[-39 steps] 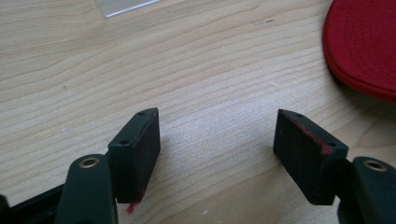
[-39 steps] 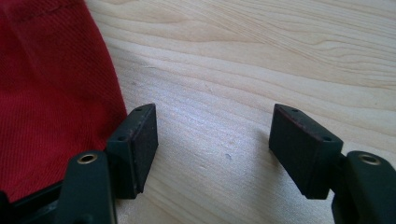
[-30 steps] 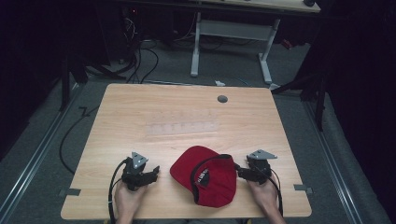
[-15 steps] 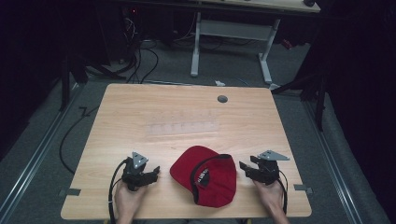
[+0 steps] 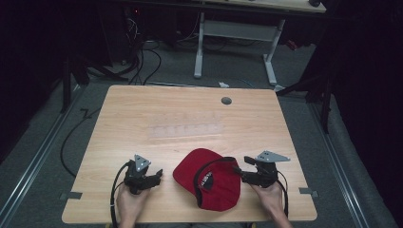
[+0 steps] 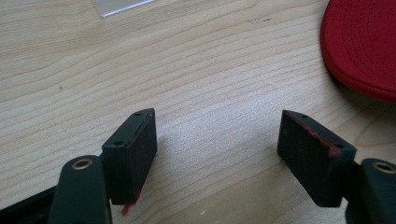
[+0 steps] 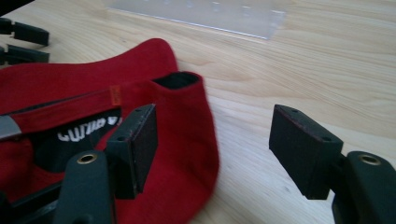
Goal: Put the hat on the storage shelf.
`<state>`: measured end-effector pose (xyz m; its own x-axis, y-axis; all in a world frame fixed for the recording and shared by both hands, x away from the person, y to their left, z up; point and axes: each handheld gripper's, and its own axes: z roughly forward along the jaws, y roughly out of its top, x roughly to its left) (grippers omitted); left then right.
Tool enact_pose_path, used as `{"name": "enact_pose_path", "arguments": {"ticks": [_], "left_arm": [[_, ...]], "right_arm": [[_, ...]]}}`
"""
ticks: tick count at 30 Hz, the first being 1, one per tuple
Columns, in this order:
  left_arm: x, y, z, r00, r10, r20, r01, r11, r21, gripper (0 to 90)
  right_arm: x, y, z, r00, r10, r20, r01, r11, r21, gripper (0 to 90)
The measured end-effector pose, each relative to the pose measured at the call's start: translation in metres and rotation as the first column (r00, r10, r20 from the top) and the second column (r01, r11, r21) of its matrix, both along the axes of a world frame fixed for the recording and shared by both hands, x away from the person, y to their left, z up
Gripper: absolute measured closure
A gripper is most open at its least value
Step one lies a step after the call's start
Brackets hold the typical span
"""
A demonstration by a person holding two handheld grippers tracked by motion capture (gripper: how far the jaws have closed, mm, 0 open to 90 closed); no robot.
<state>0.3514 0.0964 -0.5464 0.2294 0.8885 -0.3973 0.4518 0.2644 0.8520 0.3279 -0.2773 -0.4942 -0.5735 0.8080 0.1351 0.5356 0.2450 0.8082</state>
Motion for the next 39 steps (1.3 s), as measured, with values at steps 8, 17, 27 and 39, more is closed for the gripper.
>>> {"name": "enact_pose_path", "arguments": {"ticks": [8, 17, 27, 39], "left_arm": [[0.000, 0.000, 0.000, 1.0000, 0.000, 0.000, 0.000, 1.0000, 0.000, 28.7], [0.000, 0.000, 0.000, 1.0000, 0.000, 0.000, 0.000, 1.0000, -0.001, 28.5], [0.000, 0.000, 0.000, 1.0000, -0.001, 0.001, 0.001, 1.0000, 0.001, 28.1], [0.000, 0.000, 0.000, 1.0000, 0.000, 0.002, 0.000, 1.0000, 0.000, 28.0]], "right_arm": [[0.016, 0.020, -0.003, 0.9982, 0.055, -0.024, -0.055, 0.999, -0.002, 32.7], [0.034, 0.037, -0.017, 0.9893, 0.112, -0.094, -0.112, 0.994, 0.007, 33.5], [0.044, 0.047, -0.032, 0.9811, 0.141, -0.133, -0.141, 0.990, 0.010, 50.9], [0.040, 0.041, -0.031, 0.9735, 0.200, -0.111, -0.200, 0.980, 0.012, 78.7]]}}
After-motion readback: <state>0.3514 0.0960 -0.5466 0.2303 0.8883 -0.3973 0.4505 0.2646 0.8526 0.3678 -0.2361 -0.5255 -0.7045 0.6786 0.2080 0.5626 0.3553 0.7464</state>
